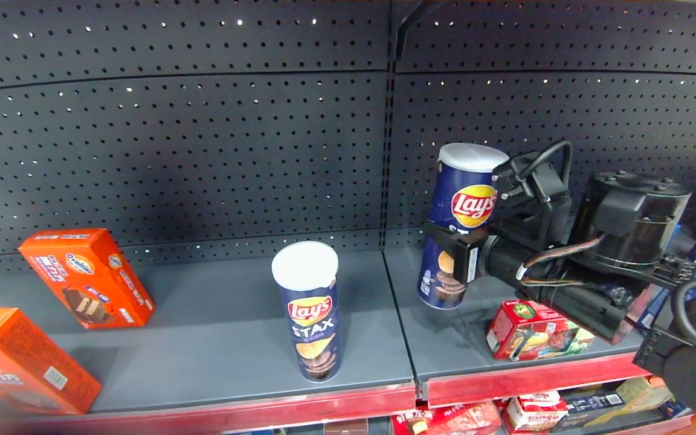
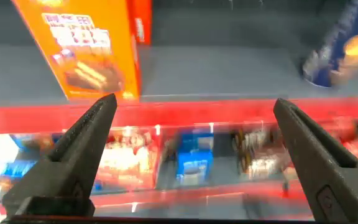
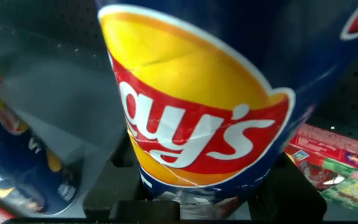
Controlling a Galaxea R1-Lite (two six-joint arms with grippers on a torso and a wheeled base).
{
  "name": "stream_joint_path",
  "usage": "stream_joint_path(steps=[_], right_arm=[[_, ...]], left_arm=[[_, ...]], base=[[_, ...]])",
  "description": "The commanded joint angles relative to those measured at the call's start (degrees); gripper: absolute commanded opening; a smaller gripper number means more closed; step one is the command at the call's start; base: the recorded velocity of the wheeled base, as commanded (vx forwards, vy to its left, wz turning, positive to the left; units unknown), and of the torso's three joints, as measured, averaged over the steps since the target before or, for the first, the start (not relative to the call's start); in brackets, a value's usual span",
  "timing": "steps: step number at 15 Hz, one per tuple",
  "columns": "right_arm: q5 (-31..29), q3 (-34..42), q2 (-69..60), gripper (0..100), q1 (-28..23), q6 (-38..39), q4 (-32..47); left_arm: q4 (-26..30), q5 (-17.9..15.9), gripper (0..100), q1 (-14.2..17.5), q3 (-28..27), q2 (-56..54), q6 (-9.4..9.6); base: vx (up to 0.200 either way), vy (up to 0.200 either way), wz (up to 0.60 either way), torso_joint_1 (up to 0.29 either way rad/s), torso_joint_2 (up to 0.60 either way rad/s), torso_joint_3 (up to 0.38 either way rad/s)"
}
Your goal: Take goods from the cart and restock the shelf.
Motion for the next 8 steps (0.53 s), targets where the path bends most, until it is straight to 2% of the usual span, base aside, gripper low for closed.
stream_joint_path(steps=[1, 2, 6, 8], right_arm=[[-0.47, -1.89, 0.90, 0, 0.05, -0.15, 0.10], [-0.47, -1.98, 0.98, 0, 0.05, -0.15, 0.10], [-8.12, -4.88, 3.01, 0, 0.05, -0.94, 0.01], [-7.68, -5.15, 3.09, 0, 0.05, -1.99, 0.01]], left_arm=[[-3.04, 1.40, 100, 0.11, 2.97, -0.24, -0.30], [-3.12, 1.48, 100, 0.02, 2.97, -0.24, -0.30], [-3.04, 2.10, 100, 0.02, 2.89, -0.24, -0.74], [-2.95, 2.10, 100, 0.02, 2.89, -0.24, -1.09]], base=[[0.000, 0.000, 0.00, 0.000, 0.00, 0.000], [0.000, 0.000, 0.00, 0.000, 0.00, 0.000], [0.000, 0.000, 0.00, 0.000, 0.00, 0.000], [0.000, 0.000, 0.00, 0.000, 0.00, 0.000]])
